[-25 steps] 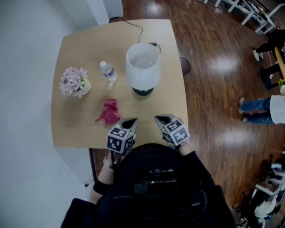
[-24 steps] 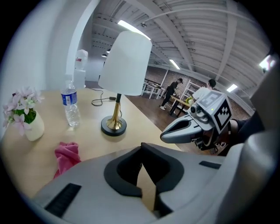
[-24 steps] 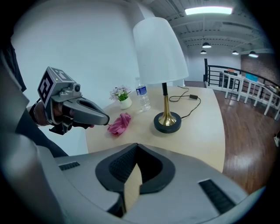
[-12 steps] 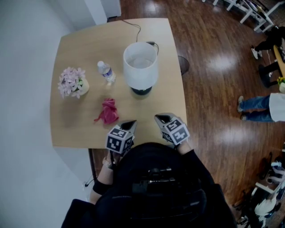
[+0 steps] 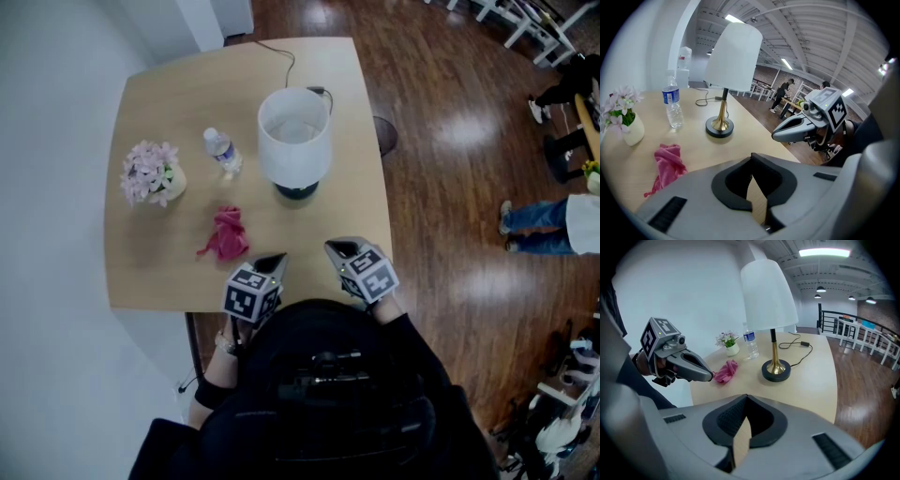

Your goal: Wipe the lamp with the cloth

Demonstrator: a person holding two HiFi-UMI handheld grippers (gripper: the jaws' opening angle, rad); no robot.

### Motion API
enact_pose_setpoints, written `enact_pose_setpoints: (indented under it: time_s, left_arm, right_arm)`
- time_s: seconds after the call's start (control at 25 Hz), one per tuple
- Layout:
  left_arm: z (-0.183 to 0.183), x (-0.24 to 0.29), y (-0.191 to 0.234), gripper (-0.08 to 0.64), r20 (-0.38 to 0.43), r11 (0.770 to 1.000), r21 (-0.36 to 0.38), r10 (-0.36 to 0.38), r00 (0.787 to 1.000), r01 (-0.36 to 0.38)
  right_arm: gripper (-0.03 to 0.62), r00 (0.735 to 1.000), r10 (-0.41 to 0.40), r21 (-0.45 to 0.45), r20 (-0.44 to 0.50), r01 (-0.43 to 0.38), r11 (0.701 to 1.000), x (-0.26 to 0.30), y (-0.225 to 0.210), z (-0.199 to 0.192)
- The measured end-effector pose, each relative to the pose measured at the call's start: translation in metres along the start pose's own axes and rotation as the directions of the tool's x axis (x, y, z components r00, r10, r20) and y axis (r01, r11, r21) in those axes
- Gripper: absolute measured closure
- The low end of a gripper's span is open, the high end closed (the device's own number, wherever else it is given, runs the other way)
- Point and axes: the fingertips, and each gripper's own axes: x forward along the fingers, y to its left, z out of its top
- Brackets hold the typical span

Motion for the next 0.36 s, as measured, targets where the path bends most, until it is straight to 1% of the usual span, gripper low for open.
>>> enact_pose_setpoints:
  time_s: [0.16, 0.36]
  left_arm:
    - [-0.0052, 0.0008, 0.0016, 0.555, -0.022, 1.000, -0.002, 0.006, 1.000, -0.006]
    - [-0.0025, 0.0018, 0.0018, 0.555, -0.010, 1.000, 0.007, 0.006, 1.000, -0.006]
  right_arm:
    - [0.592, 1.000, 0.006, 0.003, 0.003, -0.006, 1.000, 0.0005, 0.0002, 0.0010]
    - [0.592, 1.000, 0.011, -0.004, 0.008, -0.011, 1.000, 0.0021, 0.0003, 0.0010]
